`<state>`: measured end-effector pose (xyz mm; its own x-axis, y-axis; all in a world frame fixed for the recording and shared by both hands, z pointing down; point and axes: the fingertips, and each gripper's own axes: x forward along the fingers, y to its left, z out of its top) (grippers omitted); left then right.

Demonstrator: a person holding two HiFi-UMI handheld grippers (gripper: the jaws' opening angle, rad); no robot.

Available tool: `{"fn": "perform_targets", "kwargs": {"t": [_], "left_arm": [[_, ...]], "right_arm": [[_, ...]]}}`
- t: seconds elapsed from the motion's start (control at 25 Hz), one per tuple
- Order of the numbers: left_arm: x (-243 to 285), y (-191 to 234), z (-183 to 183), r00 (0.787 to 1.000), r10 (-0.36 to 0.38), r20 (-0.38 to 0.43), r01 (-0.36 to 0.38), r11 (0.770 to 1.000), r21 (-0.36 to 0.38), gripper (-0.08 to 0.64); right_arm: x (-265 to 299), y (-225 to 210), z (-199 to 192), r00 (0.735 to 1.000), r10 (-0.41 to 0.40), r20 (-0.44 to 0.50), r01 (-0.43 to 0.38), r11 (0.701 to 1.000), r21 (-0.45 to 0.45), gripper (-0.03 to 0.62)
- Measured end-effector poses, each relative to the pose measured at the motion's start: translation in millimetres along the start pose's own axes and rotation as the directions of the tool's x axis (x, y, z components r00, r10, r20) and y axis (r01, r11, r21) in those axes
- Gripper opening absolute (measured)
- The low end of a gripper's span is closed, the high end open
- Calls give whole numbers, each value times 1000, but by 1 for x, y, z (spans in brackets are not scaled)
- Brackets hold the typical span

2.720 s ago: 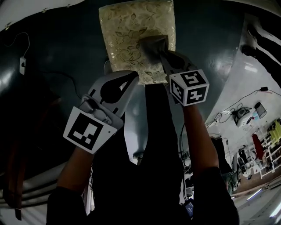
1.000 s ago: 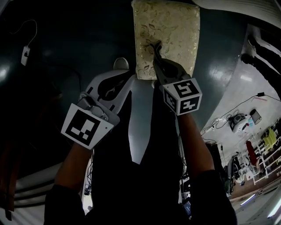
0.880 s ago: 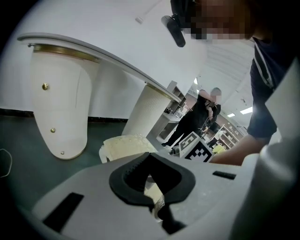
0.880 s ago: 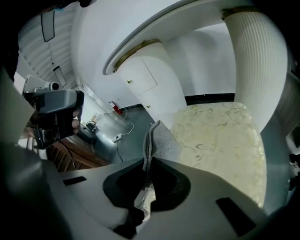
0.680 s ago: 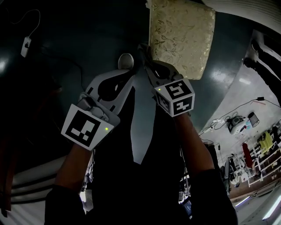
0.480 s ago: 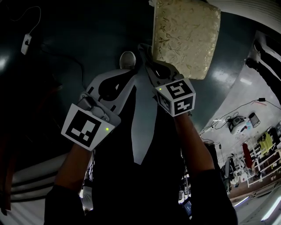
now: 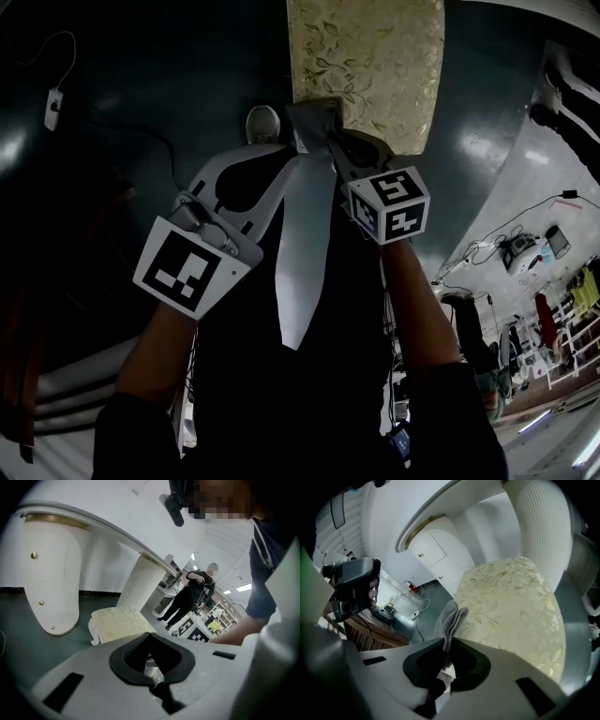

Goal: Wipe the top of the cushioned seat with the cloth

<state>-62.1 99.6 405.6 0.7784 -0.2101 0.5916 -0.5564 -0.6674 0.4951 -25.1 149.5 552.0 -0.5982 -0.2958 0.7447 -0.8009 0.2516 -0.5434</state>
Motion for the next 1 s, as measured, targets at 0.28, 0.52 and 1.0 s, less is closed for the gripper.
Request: {"fn": "perform_targets", "kwargs": {"t": [0.28, 0.52, 1.0], "left_arm": [[47, -46, 17, 998, -52, -34, 53, 998, 41, 8], [92, -85, 30, 992, -100, -72, 106, 991, 78, 7], [137, -120, 35, 982, -153, -113, 166, 980, 110, 7]], "right_arm": [[-48, -56, -17, 998, -58, 30, 55, 996, 71, 32], [-85, -103, -31, 993, -102, 54, 93, 986, 141, 32], [-122, -157, -53, 982, -174, 73, 154, 963, 221, 32]]}}
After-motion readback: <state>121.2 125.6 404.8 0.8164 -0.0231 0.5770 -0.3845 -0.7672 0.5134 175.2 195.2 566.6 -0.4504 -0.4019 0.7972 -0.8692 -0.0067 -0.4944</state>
